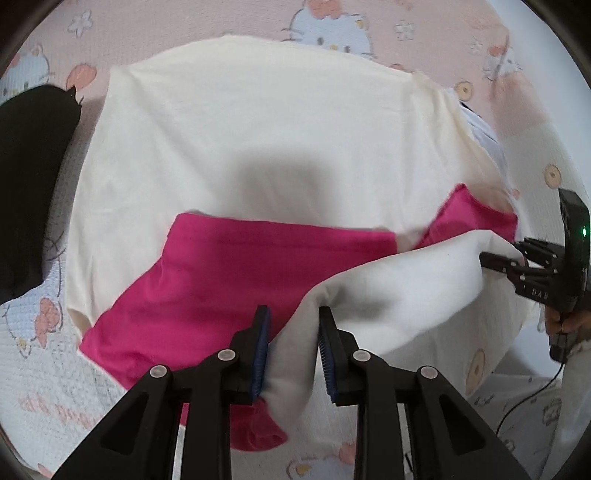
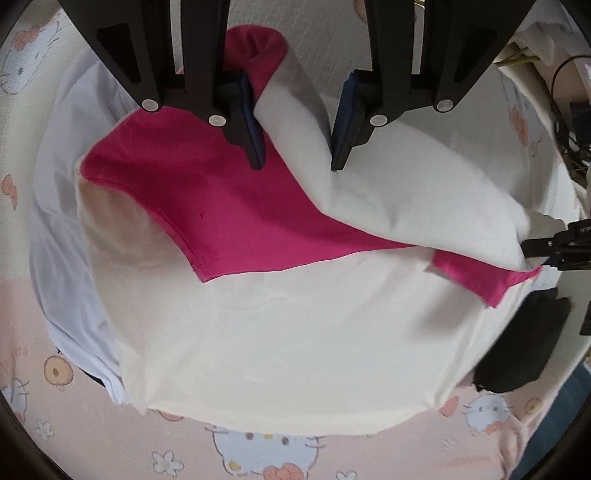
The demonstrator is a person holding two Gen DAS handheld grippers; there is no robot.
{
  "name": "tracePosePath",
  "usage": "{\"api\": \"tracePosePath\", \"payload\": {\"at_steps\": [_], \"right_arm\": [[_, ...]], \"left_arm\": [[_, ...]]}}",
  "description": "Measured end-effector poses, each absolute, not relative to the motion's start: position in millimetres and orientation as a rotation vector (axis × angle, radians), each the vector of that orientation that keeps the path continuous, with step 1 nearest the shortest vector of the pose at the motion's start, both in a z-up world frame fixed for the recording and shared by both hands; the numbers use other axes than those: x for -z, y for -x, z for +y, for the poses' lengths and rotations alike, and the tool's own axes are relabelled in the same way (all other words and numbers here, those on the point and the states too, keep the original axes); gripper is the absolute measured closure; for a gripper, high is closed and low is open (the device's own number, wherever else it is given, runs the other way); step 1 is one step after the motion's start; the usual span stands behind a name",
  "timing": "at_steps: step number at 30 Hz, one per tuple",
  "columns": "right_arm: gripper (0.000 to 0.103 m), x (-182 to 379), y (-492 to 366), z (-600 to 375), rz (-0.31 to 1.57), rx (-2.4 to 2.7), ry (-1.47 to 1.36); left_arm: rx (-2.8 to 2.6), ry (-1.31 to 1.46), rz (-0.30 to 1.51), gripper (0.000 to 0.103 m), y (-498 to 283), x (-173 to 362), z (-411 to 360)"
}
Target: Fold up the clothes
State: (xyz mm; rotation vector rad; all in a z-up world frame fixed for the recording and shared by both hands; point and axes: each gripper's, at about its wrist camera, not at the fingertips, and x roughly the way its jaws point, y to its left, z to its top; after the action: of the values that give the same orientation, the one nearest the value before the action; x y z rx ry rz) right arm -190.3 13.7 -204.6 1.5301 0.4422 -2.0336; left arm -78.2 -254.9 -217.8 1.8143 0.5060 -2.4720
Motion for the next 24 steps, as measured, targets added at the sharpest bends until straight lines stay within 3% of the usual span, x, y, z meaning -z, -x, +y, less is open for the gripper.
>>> {"api": "tracePosePath", "payload": {"at_steps": [3,5,6,14,20,24], "right_arm": [[0.068,216,202,10,0.405,2.042,-1.599],[0.067,218,207,11,0.372,2.063,-1.618],[0.066,220,210,11,0.356,2.073,-1.628],[0.054,213,205,10,0.45,2.155,-1.551],[0.053,181,195,40,0.33,2.231,-1.427],[0.044,175,187,58,0.235,2.273,-1.396]], "left_arm": [[2.449,-1.797,0.503,0.068,87,225,-263],[2.423,-1.75,0.454,0.05,89,230,-267],[2.414,-1.734,0.453,0.048,89,232,-268],[2.368,-1.642,0.812,0.048,74,228,-305],[2.413,-1.517,0.751,0.048,51,195,-313],[2.4,-1.481,0.741,0.048,42,194,-304]]}}
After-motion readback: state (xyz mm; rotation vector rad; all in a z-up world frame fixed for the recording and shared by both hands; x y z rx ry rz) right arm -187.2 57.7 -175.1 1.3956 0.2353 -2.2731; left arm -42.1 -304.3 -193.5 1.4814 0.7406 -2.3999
